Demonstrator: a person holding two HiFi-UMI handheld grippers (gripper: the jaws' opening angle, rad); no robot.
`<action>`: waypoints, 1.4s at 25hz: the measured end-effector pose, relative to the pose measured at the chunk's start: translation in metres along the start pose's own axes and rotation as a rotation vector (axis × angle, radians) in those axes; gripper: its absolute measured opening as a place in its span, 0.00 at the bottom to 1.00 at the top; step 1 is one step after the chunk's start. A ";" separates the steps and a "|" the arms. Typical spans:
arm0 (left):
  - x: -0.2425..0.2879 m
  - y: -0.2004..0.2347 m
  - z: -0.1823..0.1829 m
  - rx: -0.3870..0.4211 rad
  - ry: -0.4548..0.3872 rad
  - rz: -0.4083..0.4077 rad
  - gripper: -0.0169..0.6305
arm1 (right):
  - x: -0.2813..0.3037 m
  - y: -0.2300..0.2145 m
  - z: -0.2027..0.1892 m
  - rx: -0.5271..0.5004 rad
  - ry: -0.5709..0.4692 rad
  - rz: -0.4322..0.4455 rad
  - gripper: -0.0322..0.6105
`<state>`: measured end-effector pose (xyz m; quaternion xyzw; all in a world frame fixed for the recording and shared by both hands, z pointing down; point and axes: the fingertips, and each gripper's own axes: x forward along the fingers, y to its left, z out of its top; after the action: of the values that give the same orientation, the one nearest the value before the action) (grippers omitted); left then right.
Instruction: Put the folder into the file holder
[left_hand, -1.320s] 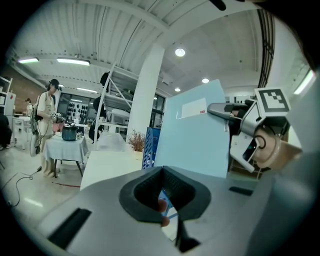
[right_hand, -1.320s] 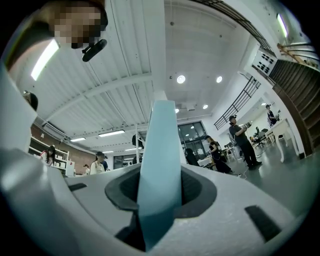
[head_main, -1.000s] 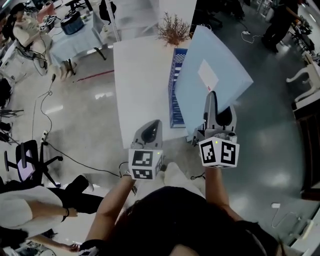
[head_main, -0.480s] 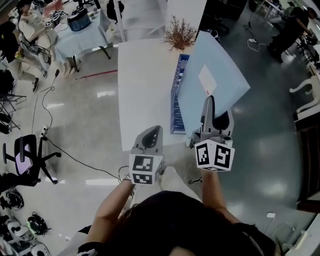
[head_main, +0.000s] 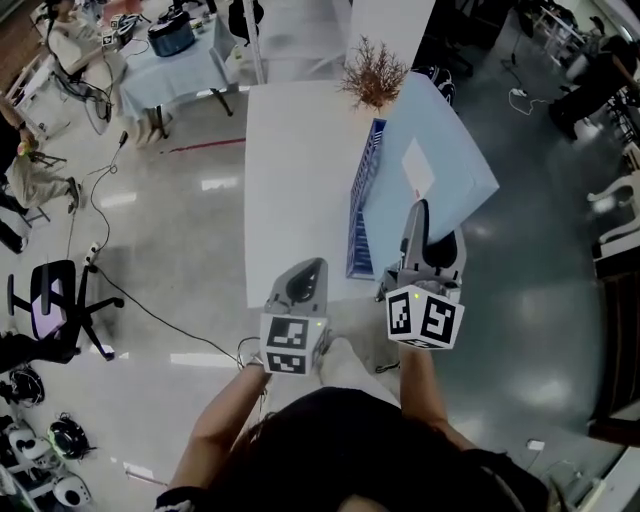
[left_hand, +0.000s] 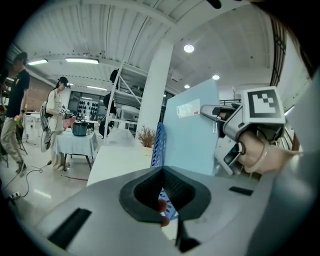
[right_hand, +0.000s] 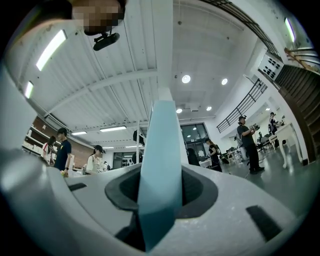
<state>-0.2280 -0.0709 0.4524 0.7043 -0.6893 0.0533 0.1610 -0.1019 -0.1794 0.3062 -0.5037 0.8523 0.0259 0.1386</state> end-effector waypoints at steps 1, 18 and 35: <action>0.001 0.001 0.000 0.000 0.001 0.002 0.03 | 0.001 -0.001 -0.001 0.002 -0.002 -0.001 0.27; 0.007 0.005 -0.011 0.004 0.028 0.015 0.03 | -0.001 -0.001 -0.005 -0.011 -0.090 0.001 0.27; 0.012 -0.006 -0.013 -0.009 0.063 -0.007 0.03 | -0.003 -0.005 -0.010 0.018 -0.162 -0.002 0.27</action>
<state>-0.2192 -0.0788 0.4678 0.7039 -0.6817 0.0718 0.1862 -0.0981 -0.1815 0.3172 -0.4995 0.8380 0.0589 0.2118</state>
